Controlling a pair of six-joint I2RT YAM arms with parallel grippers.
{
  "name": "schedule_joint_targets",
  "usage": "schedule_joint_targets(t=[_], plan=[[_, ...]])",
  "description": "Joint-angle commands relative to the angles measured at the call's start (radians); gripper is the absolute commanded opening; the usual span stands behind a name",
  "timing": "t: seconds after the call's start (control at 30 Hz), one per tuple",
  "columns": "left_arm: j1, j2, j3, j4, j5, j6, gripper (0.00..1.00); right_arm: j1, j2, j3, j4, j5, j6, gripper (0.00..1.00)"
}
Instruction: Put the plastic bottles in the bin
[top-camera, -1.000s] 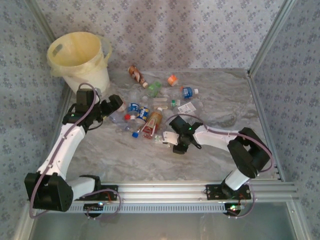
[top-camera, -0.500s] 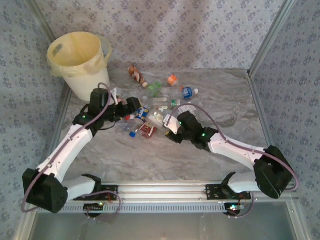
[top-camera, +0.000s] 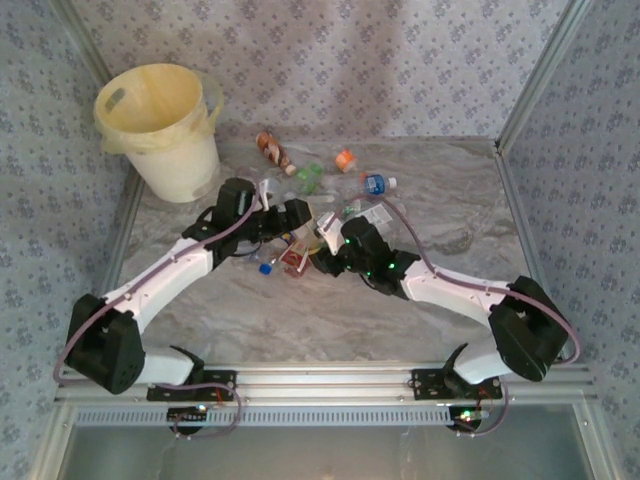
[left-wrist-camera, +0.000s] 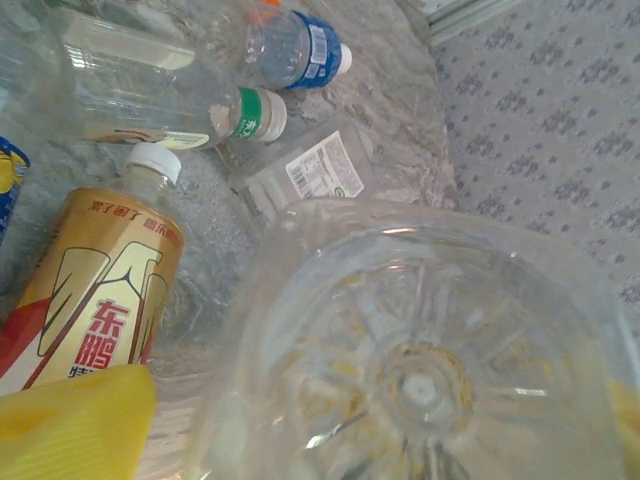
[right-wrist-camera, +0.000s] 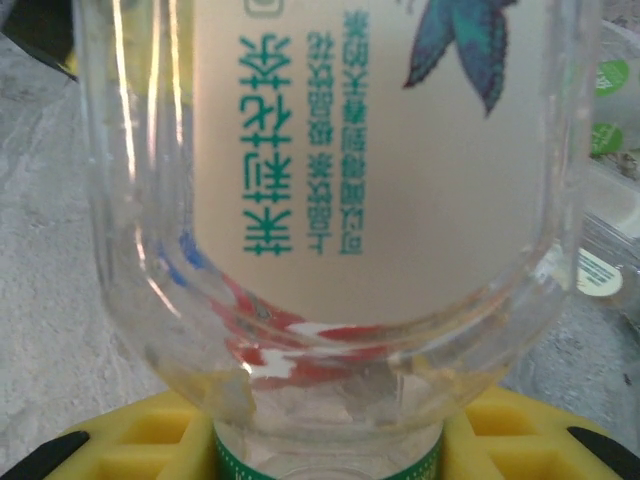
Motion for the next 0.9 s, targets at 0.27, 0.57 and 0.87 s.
schedule_joint_targets(t=[0.27, 0.57, 0.87], plan=[[-0.003, 0.017, 0.092, -0.046, -0.114, 0.068, 0.55, 0.010, -0.018, 0.055, 0.039, -0.109, 0.056, 0.54], [0.186, 0.040, 0.355, -0.086, -0.352, 0.242, 0.50, -0.070, -0.132, -0.018, 0.042, -0.031, 0.189, 1.00], [0.371, 0.091, 0.540, 0.147, -0.693, 0.462, 0.51, -0.243, -0.191, -0.021, -0.135, 0.051, 0.492, 1.00]])
